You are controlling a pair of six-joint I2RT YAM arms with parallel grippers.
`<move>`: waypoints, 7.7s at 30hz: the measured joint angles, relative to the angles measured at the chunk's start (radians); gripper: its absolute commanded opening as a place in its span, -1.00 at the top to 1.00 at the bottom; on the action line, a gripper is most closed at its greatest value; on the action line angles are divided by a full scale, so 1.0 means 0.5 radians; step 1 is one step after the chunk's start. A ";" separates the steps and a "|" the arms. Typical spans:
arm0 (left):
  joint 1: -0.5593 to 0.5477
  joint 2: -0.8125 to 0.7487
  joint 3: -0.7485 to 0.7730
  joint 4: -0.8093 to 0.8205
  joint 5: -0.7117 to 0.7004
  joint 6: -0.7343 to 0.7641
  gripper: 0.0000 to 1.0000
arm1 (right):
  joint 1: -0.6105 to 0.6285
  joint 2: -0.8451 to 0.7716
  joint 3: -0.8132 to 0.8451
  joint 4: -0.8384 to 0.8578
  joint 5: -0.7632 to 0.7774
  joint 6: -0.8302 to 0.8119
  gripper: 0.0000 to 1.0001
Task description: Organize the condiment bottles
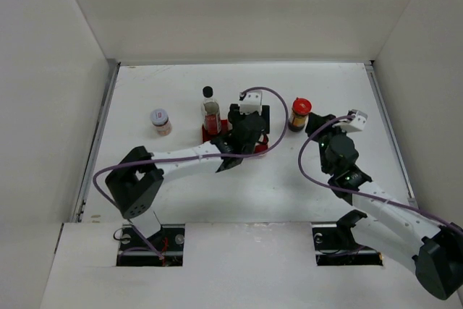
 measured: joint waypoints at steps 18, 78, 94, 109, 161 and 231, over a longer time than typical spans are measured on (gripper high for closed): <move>0.206 0.587 0.299 0.312 0.143 0.177 0.21 | -0.012 -0.006 -0.024 0.000 -0.042 0.040 0.22; -0.061 -1.205 -1.795 1.228 -0.086 -0.110 -0.73 | -0.179 1.170 0.896 -0.801 -0.172 -0.307 -1.00; -0.065 -1.216 -1.837 1.346 -0.108 -0.125 -0.73 | -0.307 1.485 1.088 -0.716 -0.159 -0.356 -0.27; -0.063 -1.143 -1.837 1.387 -0.121 -0.125 -0.75 | -0.014 0.918 0.854 -0.893 -0.139 -0.356 0.09; 0.796 -1.564 -1.148 -0.089 -0.055 -0.392 -0.76 | 0.332 0.175 0.070 -0.079 -0.057 -0.203 0.11; 0.285 -0.937 -0.845 -0.472 -0.227 -0.315 0.48 | 0.397 0.349 -0.018 0.166 -0.043 -0.180 -0.91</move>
